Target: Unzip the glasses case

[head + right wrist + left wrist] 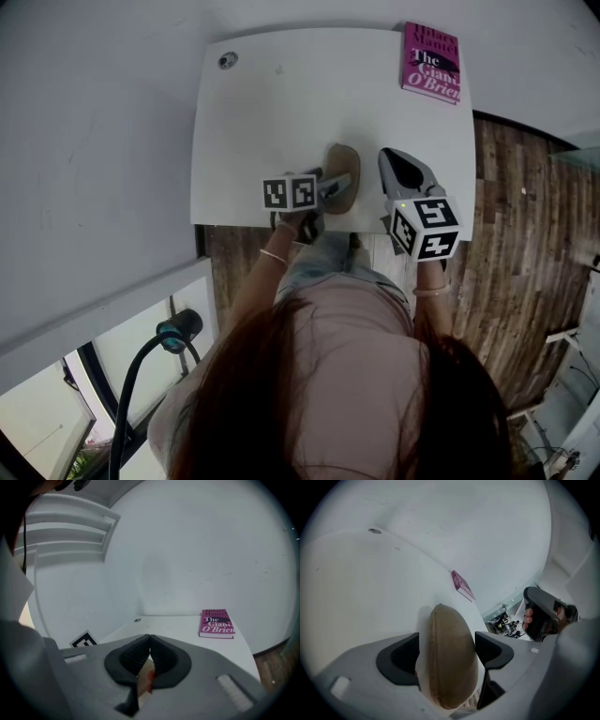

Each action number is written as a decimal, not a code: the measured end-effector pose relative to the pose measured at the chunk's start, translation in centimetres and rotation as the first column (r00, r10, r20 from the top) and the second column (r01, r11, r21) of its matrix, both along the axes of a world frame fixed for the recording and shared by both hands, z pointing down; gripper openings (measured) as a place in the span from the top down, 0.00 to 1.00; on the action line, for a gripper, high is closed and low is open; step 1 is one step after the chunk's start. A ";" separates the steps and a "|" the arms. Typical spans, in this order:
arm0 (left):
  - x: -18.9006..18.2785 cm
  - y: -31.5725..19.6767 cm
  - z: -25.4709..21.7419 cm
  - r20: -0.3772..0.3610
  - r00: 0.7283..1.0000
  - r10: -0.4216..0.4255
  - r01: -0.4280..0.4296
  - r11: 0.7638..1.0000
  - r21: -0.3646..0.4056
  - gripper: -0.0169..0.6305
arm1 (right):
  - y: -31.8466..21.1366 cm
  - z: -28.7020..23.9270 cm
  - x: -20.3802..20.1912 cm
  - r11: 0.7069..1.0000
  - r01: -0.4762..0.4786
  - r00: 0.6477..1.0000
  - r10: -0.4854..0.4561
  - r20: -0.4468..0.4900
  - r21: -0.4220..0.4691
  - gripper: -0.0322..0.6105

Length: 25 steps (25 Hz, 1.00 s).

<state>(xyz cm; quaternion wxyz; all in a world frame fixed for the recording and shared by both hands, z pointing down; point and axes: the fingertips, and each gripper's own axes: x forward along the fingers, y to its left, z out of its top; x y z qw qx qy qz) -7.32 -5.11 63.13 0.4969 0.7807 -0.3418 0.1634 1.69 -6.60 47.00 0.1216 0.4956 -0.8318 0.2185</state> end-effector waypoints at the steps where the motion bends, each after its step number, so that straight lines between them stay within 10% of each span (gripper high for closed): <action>1: 0.2 0.0 0.0 -0.002 1.000 0.005 -0.005 1.000 -0.004 0.42 | 0.0 0.1 0.0 1.000 -0.001 1.000 0.001 0.000 -0.002 0.95; 25: 7.0 2.2 0.4 -0.015 0.973 0.231 -0.231 0.972 -0.044 0.50 | -0.3 0.6 2.1 0.999 -0.039 0.999 0.039 0.009 -0.016 0.95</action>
